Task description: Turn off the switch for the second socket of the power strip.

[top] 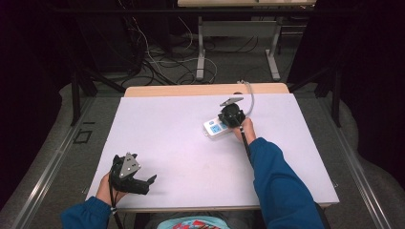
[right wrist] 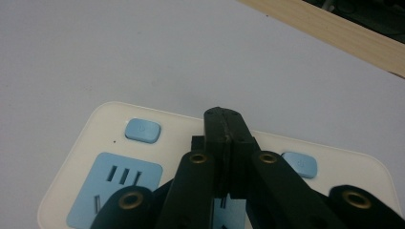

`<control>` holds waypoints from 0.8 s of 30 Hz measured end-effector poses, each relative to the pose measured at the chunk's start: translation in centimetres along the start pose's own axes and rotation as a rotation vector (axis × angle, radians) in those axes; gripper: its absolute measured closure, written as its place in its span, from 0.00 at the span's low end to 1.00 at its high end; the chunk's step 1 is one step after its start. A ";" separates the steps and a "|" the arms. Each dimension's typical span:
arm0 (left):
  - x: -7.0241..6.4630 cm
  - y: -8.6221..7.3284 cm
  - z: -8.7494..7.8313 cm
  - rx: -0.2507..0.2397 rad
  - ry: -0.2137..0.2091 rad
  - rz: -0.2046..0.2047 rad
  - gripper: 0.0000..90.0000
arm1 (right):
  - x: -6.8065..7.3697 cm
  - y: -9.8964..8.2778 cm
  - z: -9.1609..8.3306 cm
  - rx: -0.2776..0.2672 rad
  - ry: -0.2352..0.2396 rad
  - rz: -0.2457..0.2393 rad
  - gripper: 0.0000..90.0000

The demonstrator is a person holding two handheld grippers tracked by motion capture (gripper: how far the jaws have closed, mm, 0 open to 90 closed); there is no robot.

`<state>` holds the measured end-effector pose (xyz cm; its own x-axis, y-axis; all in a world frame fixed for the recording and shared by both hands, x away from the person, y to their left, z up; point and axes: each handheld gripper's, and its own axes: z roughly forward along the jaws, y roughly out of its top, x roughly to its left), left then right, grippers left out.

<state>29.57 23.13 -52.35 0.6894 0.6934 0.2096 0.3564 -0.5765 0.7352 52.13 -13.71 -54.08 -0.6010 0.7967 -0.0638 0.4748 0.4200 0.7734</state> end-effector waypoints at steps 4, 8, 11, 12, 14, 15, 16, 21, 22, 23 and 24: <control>0.0 0.0 0.0 0.000 -0.002 -0.004 0.01 | 0.0 0.0 0.0 0.000 0.000 0.002 1.00; 0.0 0.0 0.0 0.002 -0.001 0.003 0.01 | 0.0 0.0 0.0 -0.001 -0.002 -0.001 1.00; 0.0 0.0 0.0 -0.003 0.000 -0.004 0.01 | 0.1 0.0 0.0 -0.009 -0.001 -0.001 1.00; 0.0 0.0 0.0 -0.004 0.000 -0.004 0.01 | 0.1 0.0 0.0 -0.009 -0.001 -0.001 1.00; 0.1 0.0 0.0 0.001 0.005 0.005 0.01 | 0.1 0.1 0.0 0.001 -0.004 -0.005 1.00; 0.0 0.0 0.0 0.002 0.004 0.006 0.01 | 0.1 0.1 0.0 0.001 -0.004 -0.005 1.00; 0.0 0.0 0.0 -0.003 0.002 -0.001 0.01 | 0.1 0.1 0.0 0.003 -0.004 -0.008 1.00; 0.0 0.0 0.0 -0.003 0.004 0.003 0.01 | 0.2 0.1 0.0 0.000 -0.002 -0.005 1.00; 0.0 0.0 0.0 -0.004 0.002 -0.001 0.01 | 0.2 0.1 0.0 0.001 -0.009 -0.011 1.00; 0.0 0.0 0.0 -0.004 0.002 -0.001 0.01 | 0.1 0.1 -0.1 0.002 -0.013 -0.017 1.00; 0.0 0.0 0.0 -0.003 0.003 0.000 0.01 | 0.1 0.1 -0.1 0.002 -0.013 -0.017 1.00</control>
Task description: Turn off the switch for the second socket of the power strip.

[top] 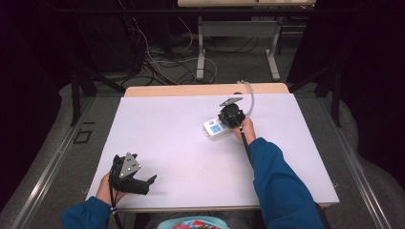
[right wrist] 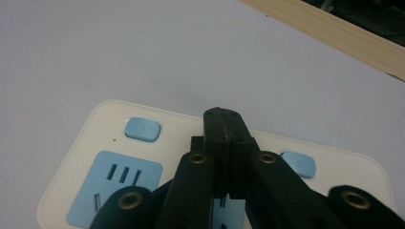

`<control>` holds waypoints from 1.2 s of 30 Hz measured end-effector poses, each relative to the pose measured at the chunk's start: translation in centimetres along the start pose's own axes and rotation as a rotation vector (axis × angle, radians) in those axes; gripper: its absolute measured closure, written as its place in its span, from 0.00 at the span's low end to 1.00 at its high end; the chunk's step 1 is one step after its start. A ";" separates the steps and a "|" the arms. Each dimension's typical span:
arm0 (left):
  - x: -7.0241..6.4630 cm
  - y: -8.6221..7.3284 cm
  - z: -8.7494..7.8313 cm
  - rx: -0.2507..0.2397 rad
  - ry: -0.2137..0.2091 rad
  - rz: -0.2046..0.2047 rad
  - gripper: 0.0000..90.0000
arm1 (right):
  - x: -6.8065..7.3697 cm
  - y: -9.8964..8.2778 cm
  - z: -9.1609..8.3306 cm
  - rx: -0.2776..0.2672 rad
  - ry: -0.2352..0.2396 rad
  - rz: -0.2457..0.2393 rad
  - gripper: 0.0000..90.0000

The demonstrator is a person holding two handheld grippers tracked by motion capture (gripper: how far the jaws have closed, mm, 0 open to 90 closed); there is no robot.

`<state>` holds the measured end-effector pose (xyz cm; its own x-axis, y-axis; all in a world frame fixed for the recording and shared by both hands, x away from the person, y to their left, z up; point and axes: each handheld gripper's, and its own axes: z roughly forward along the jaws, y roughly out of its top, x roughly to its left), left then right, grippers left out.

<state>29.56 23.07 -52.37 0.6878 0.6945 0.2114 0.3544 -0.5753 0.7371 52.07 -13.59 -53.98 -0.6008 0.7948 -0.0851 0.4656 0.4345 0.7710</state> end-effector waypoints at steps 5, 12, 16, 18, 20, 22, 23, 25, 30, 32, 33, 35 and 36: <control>0.0 0.0 0.0 0.001 0.001 0.002 0.01 | 0.1 0.1 0.0 0.009 -0.001 -0.001 1.00; 0.0 0.0 0.0 -0.001 -0.002 0.000 0.01 | 0.2 0.1 0.0 0.012 -0.009 -0.009 1.00; 0.0 0.0 0.0 -0.001 -0.006 -0.003 0.01 | 0.3 0.1 0.0 0.010 -0.011 -0.003 1.00; 0.0 0.0 0.0 -0.002 -0.006 -0.004 0.01 | 0.2 0.3 -0.2 -0.006 -0.009 -0.007 1.00; 0.0 0.0 0.0 -0.002 -0.006 -0.003 0.01 | 0.2 0.3 -0.3 0.005 -0.013 -0.011 1.00; 0.0 0.0 0.0 -0.004 -0.006 -0.004 0.01 | 0.2 0.3 -0.2 0.007 -0.012 0.000 1.00; 0.0 0.0 0.0 -0.004 -0.007 -0.004 0.01 | 0.2 0.3 -0.2 0.006 -0.011 -0.012 1.00; 0.0 0.0 0.0 -0.003 -0.006 -0.004 0.01 | 0.2 0.3 -0.2 0.007 -0.010 -0.009 1.00; 0.0 0.0 0.0 -0.003 -0.006 -0.004 0.01 | 0.2 0.3 -0.2 -0.002 -0.008 -0.006 1.00; 0.0 0.0 0.0 -0.002 -0.007 -0.004 0.01 | 0.2 0.3 -0.2 -0.001 -0.007 -0.002 1.00; 0.0 0.0 0.0 -0.002 -0.007 -0.004 0.01 | 0.2 0.3 -0.2 -0.001 -0.007 -0.002 1.00; 0.1 0.0 0.0 0.003 -0.007 0.001 0.01 | 0.2 0.3 -0.2 0.006 -0.010 -0.007 1.00; 0.1 0.0 0.0 0.004 -0.003 0.006 0.01 | 0.2 0.3 -0.2 -0.002 -0.010 -0.003 1.00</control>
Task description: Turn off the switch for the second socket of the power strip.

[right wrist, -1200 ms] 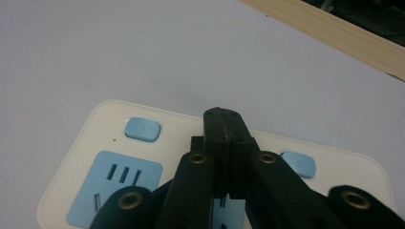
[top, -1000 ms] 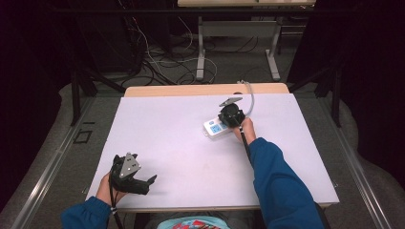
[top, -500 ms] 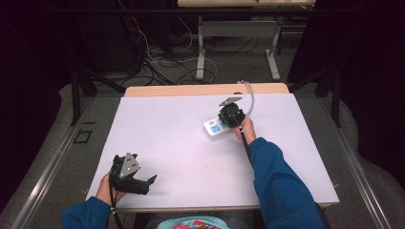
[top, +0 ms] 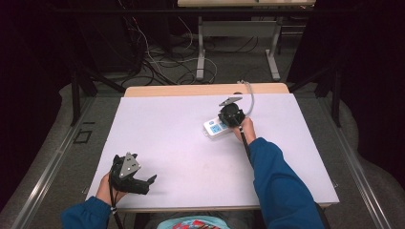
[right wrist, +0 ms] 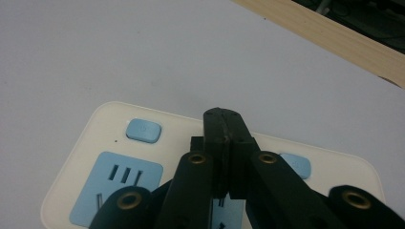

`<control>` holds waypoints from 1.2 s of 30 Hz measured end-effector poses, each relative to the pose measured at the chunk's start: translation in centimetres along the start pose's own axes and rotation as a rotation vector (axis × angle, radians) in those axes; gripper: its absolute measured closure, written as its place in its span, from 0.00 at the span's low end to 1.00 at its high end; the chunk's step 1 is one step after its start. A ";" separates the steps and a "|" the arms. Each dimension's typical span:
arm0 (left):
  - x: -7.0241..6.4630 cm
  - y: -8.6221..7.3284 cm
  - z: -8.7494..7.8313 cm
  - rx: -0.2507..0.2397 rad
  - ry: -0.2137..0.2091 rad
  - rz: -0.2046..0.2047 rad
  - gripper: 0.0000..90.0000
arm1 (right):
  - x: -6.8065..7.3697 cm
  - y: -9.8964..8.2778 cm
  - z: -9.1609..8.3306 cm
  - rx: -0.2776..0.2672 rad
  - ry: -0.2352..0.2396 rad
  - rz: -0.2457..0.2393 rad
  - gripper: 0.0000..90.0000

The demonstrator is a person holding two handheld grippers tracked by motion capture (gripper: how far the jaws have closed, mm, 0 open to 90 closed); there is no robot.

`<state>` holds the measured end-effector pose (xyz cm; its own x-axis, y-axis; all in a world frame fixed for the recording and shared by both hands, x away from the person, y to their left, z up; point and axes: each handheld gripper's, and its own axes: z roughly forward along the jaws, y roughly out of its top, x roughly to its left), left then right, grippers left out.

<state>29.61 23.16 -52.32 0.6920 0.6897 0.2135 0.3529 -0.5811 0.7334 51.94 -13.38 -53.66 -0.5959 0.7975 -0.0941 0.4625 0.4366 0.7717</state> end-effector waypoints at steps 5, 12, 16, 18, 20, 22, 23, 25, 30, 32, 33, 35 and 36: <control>0.0 0.0 0.0 -0.002 -0.002 -0.003 0.01 | 0.0 0.0 -0.1 0.009 -0.006 -0.010 1.00; 0.0 0.0 0.0 -0.007 0.002 -0.006 0.01 | 0.1 0.0 0.0 0.009 -0.008 -0.012 1.00; -0.1 0.0 0.0 -0.009 0.000 -0.007 0.01 | 0.1 0.1 -0.1 0.009 -0.007 -0.015 1.00; -0.1 0.0 0.0 -0.008 0.001 -0.007 0.01 | 0.1 0.1 -0.1 0.010 -0.010 -0.017 1.00; -0.1 0.0 0.0 -0.008 0.001 -0.006 0.01 | 0.1 0.1 -0.1 0.009 -0.012 -0.016 1.00; -0.1 0.0 0.0 -0.010 0.001 -0.008 0.01 | 0.1 0.1 -0.2 0.010 -0.014 -0.019 1.00; 0.0 0.0 0.0 -0.009 0.002 -0.008 0.01 | 0.0 0.2 -0.3 -0.017 -0.012 -0.009 1.00; 0.0 0.0 0.0 -0.009 0.006 -0.011 0.01 | 0.0 0.3 -0.5 -0.025 -0.018 -0.004 0.99; 0.0 0.0 0.0 -0.008 0.004 -0.011 0.01 | -0.2 0.7 -1.9 -0.037 0.004 0.000 0.79; 0.0 0.0 0.0 -0.011 0.005 -0.010 0.01 | -0.1 0.8 -2.1 -0.040 0.014 0.007 0.74; 0.0 0.0 0.0 -0.008 0.005 -0.010 0.01 | -0.2 0.9 -2.4 -0.045 0.021 0.006 0.67; 0.0 0.0 0.0 -0.006 0.004 -0.007 0.01 | -0.2 1.0 -2.9 -0.049 0.032 0.004 0.53; 0.0 0.0 0.0 -0.006 0.005 -0.007 0.01 | -0.2 1.0 -3.2 -0.050 0.040 0.006 0.48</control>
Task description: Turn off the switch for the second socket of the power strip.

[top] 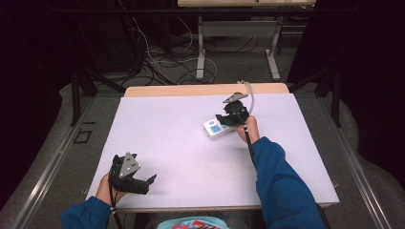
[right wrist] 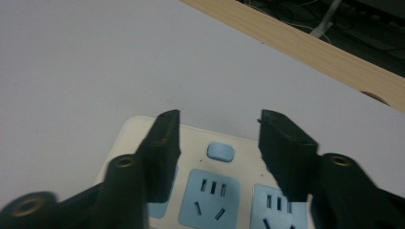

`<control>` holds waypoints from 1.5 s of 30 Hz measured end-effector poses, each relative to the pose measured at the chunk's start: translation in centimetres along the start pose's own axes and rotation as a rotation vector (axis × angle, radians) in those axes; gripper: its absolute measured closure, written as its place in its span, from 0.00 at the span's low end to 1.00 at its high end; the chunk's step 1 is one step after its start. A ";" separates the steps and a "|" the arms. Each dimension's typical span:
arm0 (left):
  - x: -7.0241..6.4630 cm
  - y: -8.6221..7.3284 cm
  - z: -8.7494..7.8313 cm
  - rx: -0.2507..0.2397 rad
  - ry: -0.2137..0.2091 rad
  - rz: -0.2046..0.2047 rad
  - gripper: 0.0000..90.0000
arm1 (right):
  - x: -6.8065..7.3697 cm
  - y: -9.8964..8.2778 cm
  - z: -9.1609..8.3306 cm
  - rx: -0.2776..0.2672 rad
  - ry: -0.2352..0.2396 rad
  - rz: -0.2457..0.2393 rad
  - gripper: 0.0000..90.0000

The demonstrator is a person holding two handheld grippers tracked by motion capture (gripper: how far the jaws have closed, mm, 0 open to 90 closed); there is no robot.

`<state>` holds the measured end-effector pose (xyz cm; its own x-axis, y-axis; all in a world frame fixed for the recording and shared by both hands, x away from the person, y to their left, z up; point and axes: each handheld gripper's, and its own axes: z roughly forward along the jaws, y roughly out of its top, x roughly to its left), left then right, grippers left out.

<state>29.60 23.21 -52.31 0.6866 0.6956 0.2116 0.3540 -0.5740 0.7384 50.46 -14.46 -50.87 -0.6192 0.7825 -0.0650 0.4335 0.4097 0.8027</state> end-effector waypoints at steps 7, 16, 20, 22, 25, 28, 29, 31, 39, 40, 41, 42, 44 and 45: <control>0.0 0.0 0.0 -0.003 0.005 0.001 0.01 | 0.1 0.1 -2.7 -0.014 0.065 0.014 0.18; 0.0 -0.1 0.0 -0.003 0.004 -0.011 0.01 | 1.5 -1.2 -6.1 -0.025 0.115 -0.012 0.06; 0.0 0.0 0.0 0.001 0.001 -0.004 0.00 | 2.0 -2.0 -7.5 -0.024 0.127 -0.024 0.03; 0.0 0.0 0.0 0.002 0.000 -0.004 0.00 | 2.3 -2.5 -8.1 -0.023 0.127 -0.035 0.01; -0.1 0.0 -0.1 0.002 0.002 -0.004 0.00 | 2.5 -3.3 -9.1 -0.040 0.129 -0.042 0.00; 0.0 0.0 0.0 0.003 0.001 -0.004 0.00 | 2.8 -4.2 -9.9 -0.058 0.124 -0.055 0.00; 0.0 0.0 0.0 0.004 0.000 -0.002 0.00 | 2.8 -4.6 -10.2 -0.060 0.118 -0.067 0.00; 0.0 0.0 0.0 0.001 0.001 -0.004 0.00 | 3.0 -5.2 -10.5 -0.054 0.114 -0.072 0.00; 0.0 0.0 0.0 0.003 0.001 -0.007 0.00 | 3.3 -7.5 -12.5 -0.047 0.101 -0.081 0.00; 0.0 0.0 0.0 0.004 0.001 -0.006 0.00 | 3.3 -7.8 -12.8 -0.050 0.098 -0.085 0.00; 0.0 0.0 0.0 0.003 0.002 -0.007 0.00 | 3.4 -8.0 -13.0 -0.050 0.095 -0.084 0.00; 0.0 0.0 0.0 0.006 0.001 -0.004 0.00 | 3.4 -8.3 -13.3 -0.051 0.087 -0.086 0.00; -0.1 0.0 0.0 0.004 0.002 -0.005 0.00 | 3.4 -8.9 -13.7 -0.050 0.086 -0.085 0.00; -0.1 0.0 0.0 0.005 0.003 -0.004 0.00 | 3.5 -9.2 -13.8 -0.046 0.089 -0.085 0.00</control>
<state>29.55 23.18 -52.34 0.6835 0.6991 0.2102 0.3599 -0.5732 0.7362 35.30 -21.98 -50.27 -0.7089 0.7005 -0.0824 0.3481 0.4491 0.8229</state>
